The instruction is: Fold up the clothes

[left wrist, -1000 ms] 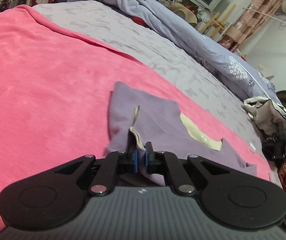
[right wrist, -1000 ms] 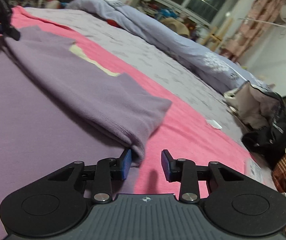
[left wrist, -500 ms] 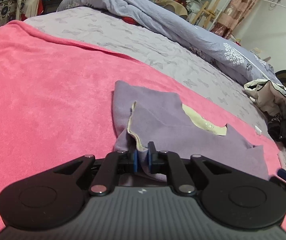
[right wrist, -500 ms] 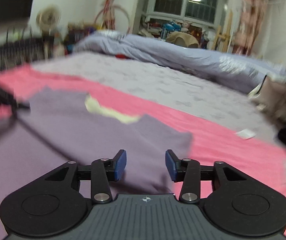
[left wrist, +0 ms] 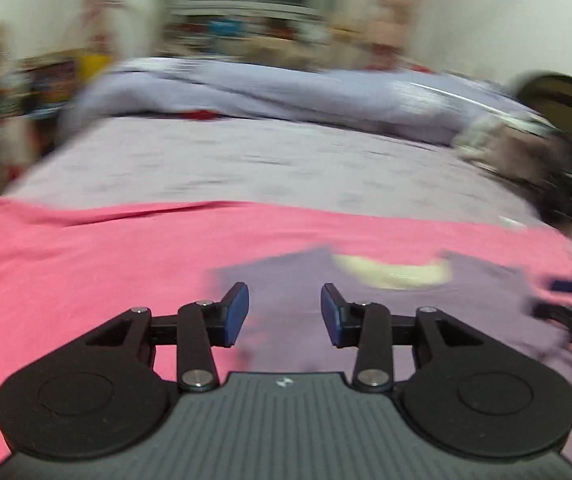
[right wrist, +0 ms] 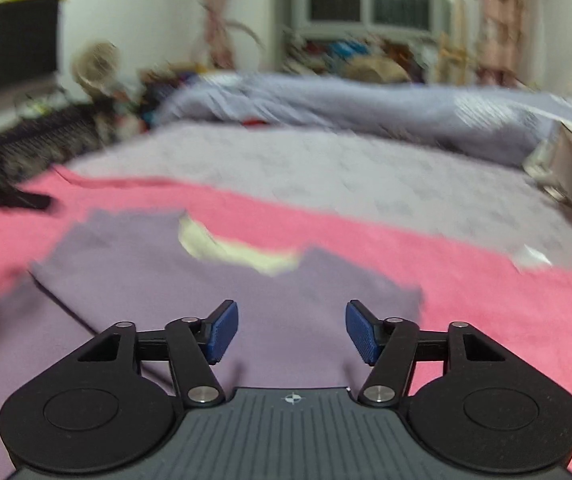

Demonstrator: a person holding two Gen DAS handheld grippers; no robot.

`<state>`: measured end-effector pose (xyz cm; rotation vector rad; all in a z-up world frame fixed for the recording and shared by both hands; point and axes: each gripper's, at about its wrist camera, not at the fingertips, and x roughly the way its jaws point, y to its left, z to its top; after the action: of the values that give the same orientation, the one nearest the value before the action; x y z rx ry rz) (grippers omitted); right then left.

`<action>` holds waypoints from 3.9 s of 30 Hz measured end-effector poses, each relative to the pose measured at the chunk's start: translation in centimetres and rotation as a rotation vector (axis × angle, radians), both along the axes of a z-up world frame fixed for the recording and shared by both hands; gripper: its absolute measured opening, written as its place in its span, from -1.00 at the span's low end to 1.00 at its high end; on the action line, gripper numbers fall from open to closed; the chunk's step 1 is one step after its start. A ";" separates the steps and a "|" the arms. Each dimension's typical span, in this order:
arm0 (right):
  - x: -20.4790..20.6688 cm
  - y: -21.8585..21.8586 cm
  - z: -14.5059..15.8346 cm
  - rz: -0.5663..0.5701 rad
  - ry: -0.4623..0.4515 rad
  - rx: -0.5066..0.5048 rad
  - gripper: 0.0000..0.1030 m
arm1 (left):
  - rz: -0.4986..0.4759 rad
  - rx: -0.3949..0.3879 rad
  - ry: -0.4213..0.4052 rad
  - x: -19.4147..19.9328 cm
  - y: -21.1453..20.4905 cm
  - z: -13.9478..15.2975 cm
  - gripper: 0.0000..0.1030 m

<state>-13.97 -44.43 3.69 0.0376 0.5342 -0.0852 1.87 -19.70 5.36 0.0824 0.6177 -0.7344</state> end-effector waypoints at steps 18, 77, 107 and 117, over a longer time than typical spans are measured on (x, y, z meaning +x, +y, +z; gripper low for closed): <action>2.9 -5.6 -5.0 -0.233 0.177 0.085 0.99 | -0.087 0.193 0.010 3.1 -2.6 -4.9 0.09; -5.2 7.7 -3.9 0.060 0.294 0.035 1.00 | -0.077 0.262 0.038 -9.6 1.8 -5.1 0.99; -16.0 8.8 2.8 0.019 0.104 -0.033 1.00 | -0.015 -0.035 0.074 -15.7 11.3 0.9 0.99; -19.5 8.1 -2.8 0.105 0.215 0.080 1.00 | -0.080 0.155 0.028 -20.1 13.2 -4.0 0.99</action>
<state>-33.51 -36.33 0.84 0.0786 0.7533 0.0348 -18.20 -6.51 1.34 0.2408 0.7007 -0.7655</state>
